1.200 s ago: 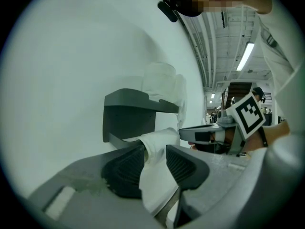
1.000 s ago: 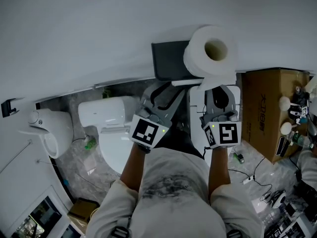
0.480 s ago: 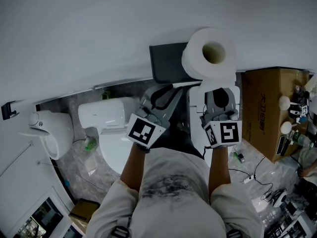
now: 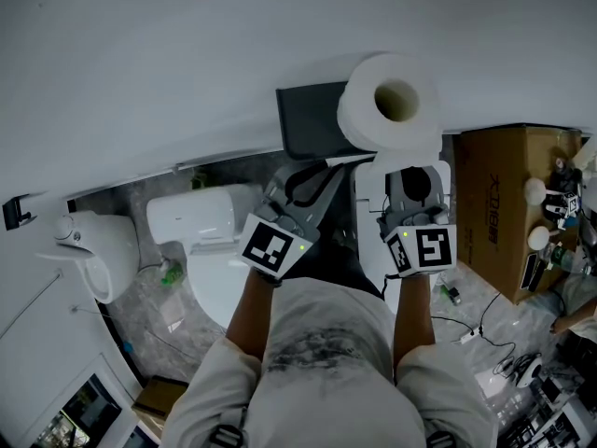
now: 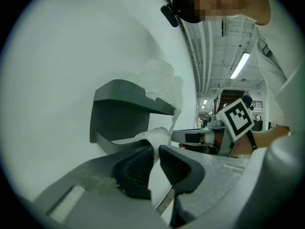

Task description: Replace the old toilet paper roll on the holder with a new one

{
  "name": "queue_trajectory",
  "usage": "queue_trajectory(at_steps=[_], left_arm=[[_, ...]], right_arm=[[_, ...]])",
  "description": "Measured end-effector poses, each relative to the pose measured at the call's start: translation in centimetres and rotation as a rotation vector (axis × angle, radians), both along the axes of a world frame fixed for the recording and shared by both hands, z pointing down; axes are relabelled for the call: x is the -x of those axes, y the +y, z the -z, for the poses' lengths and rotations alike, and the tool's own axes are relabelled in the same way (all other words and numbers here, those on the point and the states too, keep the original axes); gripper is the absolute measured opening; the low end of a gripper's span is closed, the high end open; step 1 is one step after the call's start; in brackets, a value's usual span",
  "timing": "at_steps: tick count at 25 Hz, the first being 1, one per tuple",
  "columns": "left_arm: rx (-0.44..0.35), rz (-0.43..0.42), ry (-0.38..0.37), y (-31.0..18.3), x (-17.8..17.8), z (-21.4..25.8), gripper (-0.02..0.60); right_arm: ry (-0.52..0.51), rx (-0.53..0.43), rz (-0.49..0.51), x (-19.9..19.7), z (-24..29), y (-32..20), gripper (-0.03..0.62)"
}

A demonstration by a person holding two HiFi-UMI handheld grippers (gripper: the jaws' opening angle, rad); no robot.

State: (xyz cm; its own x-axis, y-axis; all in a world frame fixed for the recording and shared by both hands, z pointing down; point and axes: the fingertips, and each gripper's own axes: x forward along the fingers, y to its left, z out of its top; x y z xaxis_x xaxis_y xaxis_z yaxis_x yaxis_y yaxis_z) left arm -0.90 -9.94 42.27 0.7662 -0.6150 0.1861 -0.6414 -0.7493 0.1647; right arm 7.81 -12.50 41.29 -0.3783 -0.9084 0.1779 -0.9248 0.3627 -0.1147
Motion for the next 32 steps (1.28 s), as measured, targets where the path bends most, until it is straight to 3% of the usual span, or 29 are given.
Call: queue_trajectory(at_steps=[14,32], left_arm=[[-0.012,-0.047,0.018,0.3,-1.2,0.7,0.028],[-0.01,-0.047,0.003,-0.1,-2.9,0.9,0.021]], right_arm=[[0.032,-0.007,0.002,-1.0,0.1,1.0,0.002],[0.031,-0.039,-0.007,-2.0,1.0,2.7,0.002]])
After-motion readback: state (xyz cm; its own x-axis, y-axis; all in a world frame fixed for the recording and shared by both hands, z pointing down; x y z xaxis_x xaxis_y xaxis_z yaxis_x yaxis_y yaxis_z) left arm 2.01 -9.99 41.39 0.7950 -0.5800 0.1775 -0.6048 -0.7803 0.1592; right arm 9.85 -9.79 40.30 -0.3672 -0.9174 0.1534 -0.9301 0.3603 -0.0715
